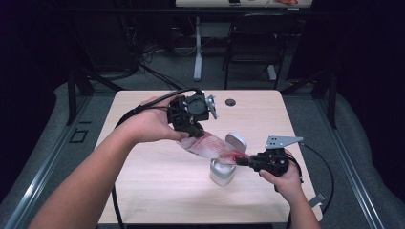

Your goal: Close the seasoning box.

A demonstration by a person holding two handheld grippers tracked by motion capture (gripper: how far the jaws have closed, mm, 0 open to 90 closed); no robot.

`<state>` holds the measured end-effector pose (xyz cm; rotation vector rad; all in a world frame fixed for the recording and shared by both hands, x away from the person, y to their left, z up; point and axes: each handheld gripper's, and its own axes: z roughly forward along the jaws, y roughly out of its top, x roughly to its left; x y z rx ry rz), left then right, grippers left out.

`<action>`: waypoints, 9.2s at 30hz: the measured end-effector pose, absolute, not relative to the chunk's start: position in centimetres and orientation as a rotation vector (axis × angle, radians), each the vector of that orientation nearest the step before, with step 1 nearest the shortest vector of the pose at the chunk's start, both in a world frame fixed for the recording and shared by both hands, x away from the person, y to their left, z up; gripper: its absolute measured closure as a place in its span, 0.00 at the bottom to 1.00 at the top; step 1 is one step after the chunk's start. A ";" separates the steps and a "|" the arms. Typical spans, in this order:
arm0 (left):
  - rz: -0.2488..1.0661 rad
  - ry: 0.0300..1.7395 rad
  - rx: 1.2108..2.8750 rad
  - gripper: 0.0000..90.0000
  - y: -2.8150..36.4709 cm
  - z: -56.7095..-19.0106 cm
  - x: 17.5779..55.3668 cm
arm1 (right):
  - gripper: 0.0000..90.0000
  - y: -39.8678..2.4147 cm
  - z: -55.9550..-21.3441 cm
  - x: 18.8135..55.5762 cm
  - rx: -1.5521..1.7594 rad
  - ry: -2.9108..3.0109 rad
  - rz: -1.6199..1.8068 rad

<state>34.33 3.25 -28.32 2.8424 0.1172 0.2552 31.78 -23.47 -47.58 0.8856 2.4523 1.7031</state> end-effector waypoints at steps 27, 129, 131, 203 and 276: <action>0.253 0.119 2.834 0.92 3.3 -28.3 34.3 | 0.99 -23.6 -47.4 31.8 0.882 2.453 1.702; 0.238 0.110 2.829 0.92 3.3 -28.3 34.5 | 0.99 -23.8 -47.2 31.6 0.876 2.447 1.713; 0.237 0.110 2.829 0.92 3.3 -28.3 34.5 | 0.99 -23.8 -47.2 31.6 0.875 2.448 1.713; 0.236 0.126 2.816 0.92 4.5 -28.3 34.4 | 0.99 -23.2 -46.6 31.3 0.844 2.420 1.719; 0.163 0.223 2.714 0.93 9.0 -30.9 35.4 | 0.87 -22.4 -49.0 32.0 0.880 2.426 1.705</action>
